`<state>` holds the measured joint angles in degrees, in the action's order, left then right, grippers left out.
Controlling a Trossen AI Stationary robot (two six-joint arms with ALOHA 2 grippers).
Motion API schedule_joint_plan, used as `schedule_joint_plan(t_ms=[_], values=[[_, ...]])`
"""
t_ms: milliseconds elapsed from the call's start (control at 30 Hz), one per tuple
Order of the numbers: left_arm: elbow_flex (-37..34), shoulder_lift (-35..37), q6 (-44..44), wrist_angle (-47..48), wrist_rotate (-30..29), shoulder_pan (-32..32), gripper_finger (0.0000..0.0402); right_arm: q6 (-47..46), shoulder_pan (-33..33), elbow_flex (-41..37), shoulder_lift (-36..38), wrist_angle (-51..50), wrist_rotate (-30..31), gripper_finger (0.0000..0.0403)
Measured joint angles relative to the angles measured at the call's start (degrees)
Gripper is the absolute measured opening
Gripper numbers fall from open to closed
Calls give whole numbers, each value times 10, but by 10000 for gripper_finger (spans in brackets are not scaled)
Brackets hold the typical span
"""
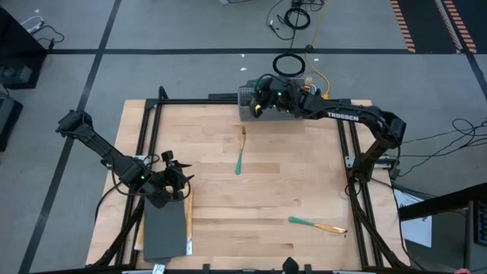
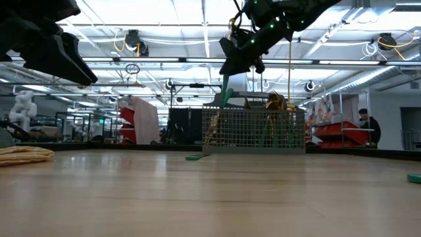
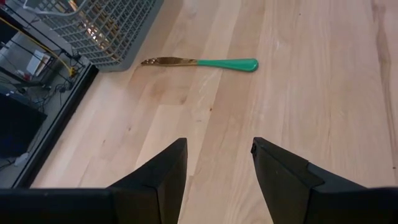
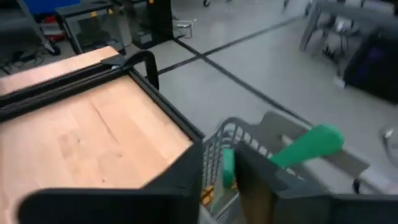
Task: Sort silverware
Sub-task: Put the green knife into the gray silverware holder
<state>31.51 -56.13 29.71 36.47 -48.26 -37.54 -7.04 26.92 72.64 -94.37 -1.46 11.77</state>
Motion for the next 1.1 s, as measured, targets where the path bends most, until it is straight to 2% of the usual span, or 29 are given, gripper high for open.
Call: schedule_joint_plan(t_ms=[167,333,400,467,567,700,800,967,1100], values=[[0,0,0,-1,0,0,190,31,0,29,7,9,3,168],[0,0,0,-4,0,0,190,62,-2,92,7,0,4,218],[0,0,0,-4,0,0,190,89,-13,130,10,-37,-6,222],[0,0,0,-4,0,0,190,137,-36,173,14,-115,-36,221],[0,0,0,-3,0,0,190,224,-99,226,10,-242,-40,215],[0,0,-15,0,0,0,190,347,-183,232,-23,-316,-16,214],[0,0,-16,1,0,0,190,411,-220,232,-66,-358,8,213],[0,0,-10,1,20,0,190,405,-230,232,-156,-405,61,212],[0,0,0,0,20,0,190,317,-230,234,-218,-399,59,212]])
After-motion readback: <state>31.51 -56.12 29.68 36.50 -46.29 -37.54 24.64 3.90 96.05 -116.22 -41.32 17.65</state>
